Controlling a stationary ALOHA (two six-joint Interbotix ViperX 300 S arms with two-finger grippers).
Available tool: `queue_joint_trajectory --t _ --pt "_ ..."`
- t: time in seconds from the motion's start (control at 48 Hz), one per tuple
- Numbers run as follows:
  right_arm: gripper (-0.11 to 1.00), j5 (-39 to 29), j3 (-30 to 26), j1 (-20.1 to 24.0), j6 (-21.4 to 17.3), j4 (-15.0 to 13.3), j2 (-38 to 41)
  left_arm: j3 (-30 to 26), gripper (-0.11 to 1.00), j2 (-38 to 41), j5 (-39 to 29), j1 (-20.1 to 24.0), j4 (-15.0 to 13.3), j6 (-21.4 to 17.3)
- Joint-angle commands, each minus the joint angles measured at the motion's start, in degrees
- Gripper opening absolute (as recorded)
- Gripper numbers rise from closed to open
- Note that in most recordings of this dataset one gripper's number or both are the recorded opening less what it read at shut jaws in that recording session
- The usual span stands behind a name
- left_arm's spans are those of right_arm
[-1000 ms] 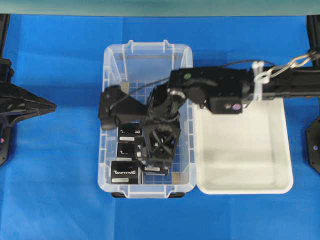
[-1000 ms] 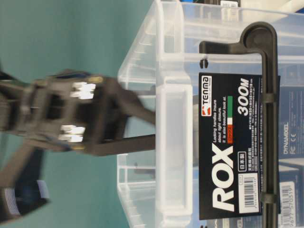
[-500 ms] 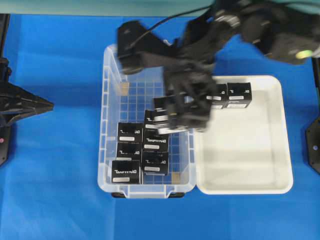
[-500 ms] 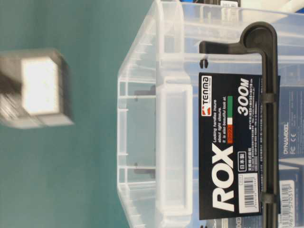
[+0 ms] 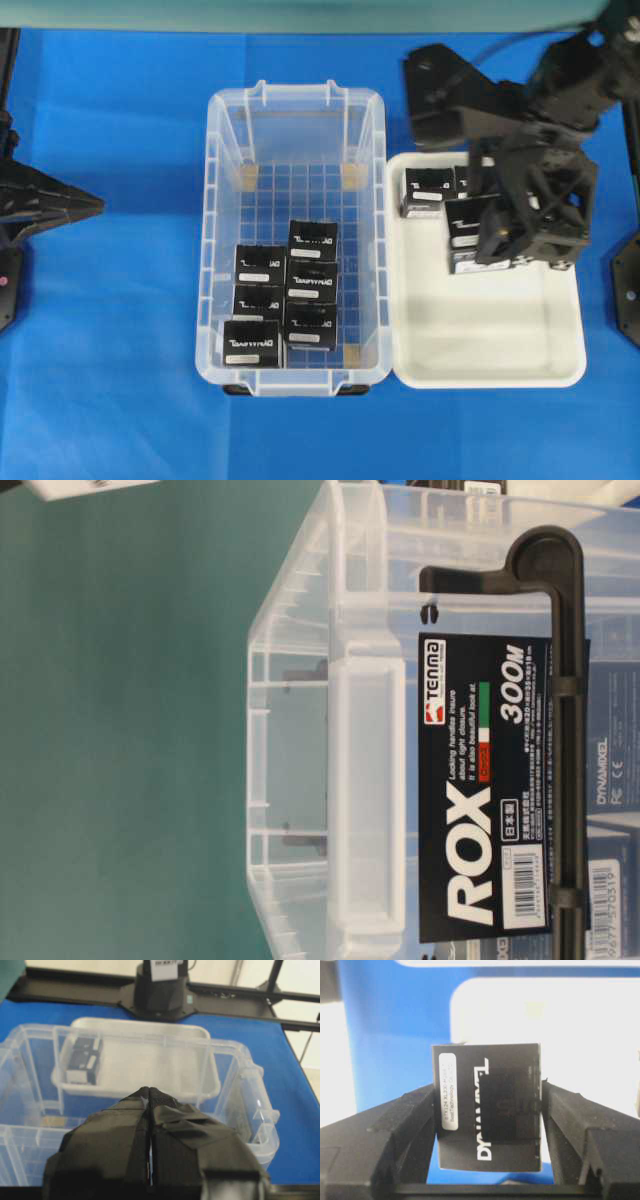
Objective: Pick the box from inside the plastic case
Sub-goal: 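Carry the held black box right over the white tray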
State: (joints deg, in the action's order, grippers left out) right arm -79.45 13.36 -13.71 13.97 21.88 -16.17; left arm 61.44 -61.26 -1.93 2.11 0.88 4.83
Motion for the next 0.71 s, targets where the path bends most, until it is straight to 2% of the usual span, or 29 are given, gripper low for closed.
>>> queue_joint_trajectory --t 0.0,0.188,0.354,0.542,0.688 --pt "0.66 5.6 6.2 -0.4 1.4 -1.4 -3.2 -1.1 -0.01 0.4 0.3 0.3 0.1 0.0" --pt "0.66 16.8 18.5 -0.2 5.1 -5.4 -6.2 -1.1 -0.01 0.5 0.3 0.6 0.1 0.1" --pt "0.66 30.1 27.5 0.6 8.4 -5.6 -5.4 -1.2 -0.01 0.4 0.7 0.6 0.1 0.6" --pt "0.66 45.3 33.4 2.0 12.9 -5.6 -2.9 -1.3 -0.01 -0.1 0.7 0.6 0.1 1.0" --pt "0.66 49.9 34.7 2.5 14.6 -5.6 0.4 -1.3 -0.01 0.0 0.8 0.6 0.1 1.0"
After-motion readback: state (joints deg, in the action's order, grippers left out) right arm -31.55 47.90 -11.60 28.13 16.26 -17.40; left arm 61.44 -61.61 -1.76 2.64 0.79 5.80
